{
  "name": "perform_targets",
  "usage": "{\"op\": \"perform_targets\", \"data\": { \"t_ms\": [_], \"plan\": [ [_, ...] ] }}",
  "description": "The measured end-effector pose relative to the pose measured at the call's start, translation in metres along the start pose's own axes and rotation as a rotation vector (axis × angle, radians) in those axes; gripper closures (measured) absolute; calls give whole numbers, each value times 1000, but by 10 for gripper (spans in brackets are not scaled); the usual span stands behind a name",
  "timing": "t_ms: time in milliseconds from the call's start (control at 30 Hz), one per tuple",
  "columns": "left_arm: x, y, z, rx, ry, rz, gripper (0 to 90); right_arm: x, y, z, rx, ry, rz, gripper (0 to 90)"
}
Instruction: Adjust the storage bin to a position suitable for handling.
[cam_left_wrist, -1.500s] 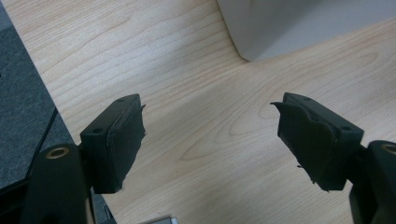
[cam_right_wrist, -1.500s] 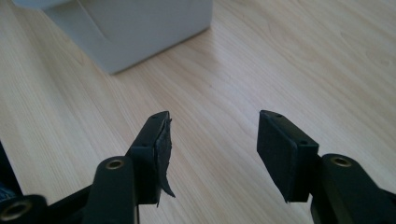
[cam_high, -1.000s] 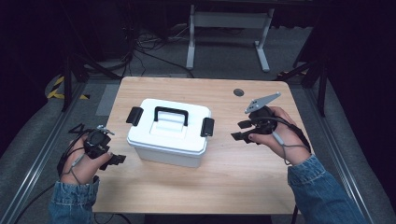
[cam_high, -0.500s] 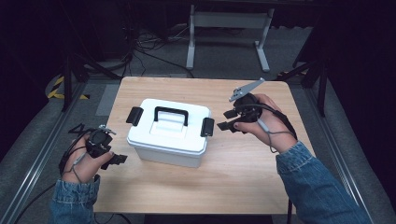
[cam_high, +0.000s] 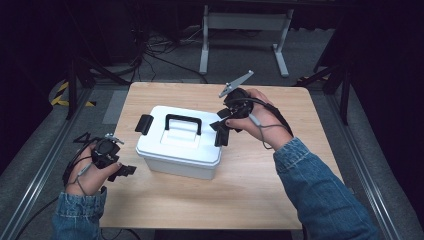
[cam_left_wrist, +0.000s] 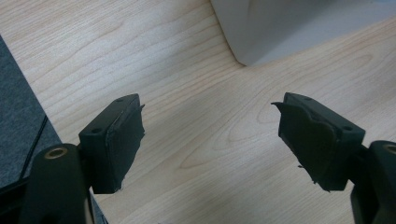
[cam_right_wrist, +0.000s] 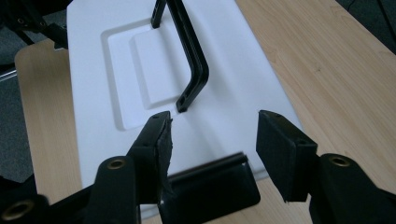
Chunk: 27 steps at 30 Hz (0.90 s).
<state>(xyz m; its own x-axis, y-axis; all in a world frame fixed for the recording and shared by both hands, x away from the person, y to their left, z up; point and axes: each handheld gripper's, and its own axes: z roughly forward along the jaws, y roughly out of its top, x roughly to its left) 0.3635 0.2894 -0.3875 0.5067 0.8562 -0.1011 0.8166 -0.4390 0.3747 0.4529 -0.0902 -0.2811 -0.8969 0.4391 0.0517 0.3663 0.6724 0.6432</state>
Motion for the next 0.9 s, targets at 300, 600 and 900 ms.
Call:
{"op": "perform_targets", "data": {
  "t_ms": [300, 600, 900],
  "plan": [
    [1, 1, 2, 1, -1, 9, 225, 1, 17, 28, 20, 26, -5, 467],
    [2, 0, 1, -3, -1, -2, 225, 5, 29, 55, 52, 52, -19, 516],
    [4, 0, 2, -5, -3, -5, 225, 12, 37, 68, 79, 61, -90, 665]
  ]
}}
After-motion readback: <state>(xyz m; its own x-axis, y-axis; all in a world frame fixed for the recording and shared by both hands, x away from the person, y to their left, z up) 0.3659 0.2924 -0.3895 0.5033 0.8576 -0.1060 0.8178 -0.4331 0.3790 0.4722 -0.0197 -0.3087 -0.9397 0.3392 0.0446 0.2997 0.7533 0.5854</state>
